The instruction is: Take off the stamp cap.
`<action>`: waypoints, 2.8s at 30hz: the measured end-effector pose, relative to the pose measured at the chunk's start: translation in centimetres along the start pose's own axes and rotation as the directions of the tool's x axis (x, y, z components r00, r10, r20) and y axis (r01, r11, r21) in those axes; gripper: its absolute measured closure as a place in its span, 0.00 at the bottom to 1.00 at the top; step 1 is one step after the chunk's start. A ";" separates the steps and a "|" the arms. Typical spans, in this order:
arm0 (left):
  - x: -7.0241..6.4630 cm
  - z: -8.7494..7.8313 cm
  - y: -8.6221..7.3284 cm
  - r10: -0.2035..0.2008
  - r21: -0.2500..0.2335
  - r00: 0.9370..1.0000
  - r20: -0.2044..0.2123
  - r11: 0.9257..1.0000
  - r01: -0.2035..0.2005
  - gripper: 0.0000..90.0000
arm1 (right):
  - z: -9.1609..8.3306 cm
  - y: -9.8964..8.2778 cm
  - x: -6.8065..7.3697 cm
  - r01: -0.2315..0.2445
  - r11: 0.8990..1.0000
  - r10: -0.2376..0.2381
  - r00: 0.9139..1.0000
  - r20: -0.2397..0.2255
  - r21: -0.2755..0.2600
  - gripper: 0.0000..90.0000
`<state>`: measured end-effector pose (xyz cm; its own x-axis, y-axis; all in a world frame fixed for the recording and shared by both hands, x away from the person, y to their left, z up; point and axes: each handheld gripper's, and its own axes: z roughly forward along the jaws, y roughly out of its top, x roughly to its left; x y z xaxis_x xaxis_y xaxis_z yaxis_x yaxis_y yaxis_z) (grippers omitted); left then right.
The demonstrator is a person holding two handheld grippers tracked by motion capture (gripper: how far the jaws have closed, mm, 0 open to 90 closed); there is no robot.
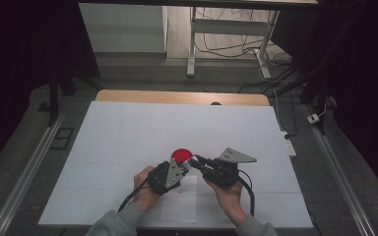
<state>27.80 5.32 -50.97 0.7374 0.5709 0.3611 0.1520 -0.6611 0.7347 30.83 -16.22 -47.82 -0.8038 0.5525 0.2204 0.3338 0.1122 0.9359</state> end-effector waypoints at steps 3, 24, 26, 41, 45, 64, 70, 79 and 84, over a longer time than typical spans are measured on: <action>0.3 0.0 -0.1 -0.053 -0.023 0.998 0.030 0.998 0.053 0.73 | -0.7 0.5 -0.8 -0.029 0.999 0.029 1.000 0.004 -0.021 0.84; 2.4 -1.6 -0.9 -0.139 -0.065 0.990 0.037 0.988 0.141 0.73 | -0.9 0.4 -1.3 -0.034 0.999 0.034 0.999 -0.002 -0.010 0.83; 2.5 -1.8 -1.0 -0.146 -0.069 0.988 0.041 0.987 0.148 0.73 | -0.9 0.4 -1.3 -0.031 0.999 0.031 1.000 -0.002 -0.010 0.83; 4.6 -5.1 -2.6 -0.226 -0.098 0.967 0.117 0.966 0.238 0.73 | -1.1 0.5 -1.7 0.002 1.000 -0.002 1.000 0.017 -0.005 0.83; 5.0 -5.6 -3.1 -0.242 -0.099 0.963 0.121 0.962 0.254 0.73 | -1.1 0.5 -1.7 0.009 1.000 -0.009 1.000 0.019 0.000 0.83; 6.0 -8.6 -5.9 -0.298 -0.074 0.949 0.099 0.949 0.306 0.73 | -1.3 0.6 -2.1 0.017 1.000 -0.017 0.999 0.030 0.001 0.83; 6.0 -9.6 -7.6 -0.335 -0.062 0.938 0.091 0.938 0.341 0.73 | -1.3 0.5 -2.1 0.030 1.000 -0.030 0.999 0.033 0.006 0.83; 6.0 -10.2 -8.8 -0.359 -0.051 0.929 0.089 0.930 0.364 0.73 | -1.1 0.5 -2.0 0.039 0.999 -0.039 0.999 0.035 0.013 0.83; 6.0 -10.2 -8.9 -0.363 -0.046 0.927 0.091 0.929 0.368 0.73 | -1.1 0.5 -2.0 0.043 0.999 -0.044 0.998 0.033 0.017 0.83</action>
<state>24.19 19.62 -49.53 0.6885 0.7250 0.0163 0.3819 -0.3816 0.8418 32.09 -18.19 -47.51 -0.8007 0.5745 0.1701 0.3072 0.1498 0.9398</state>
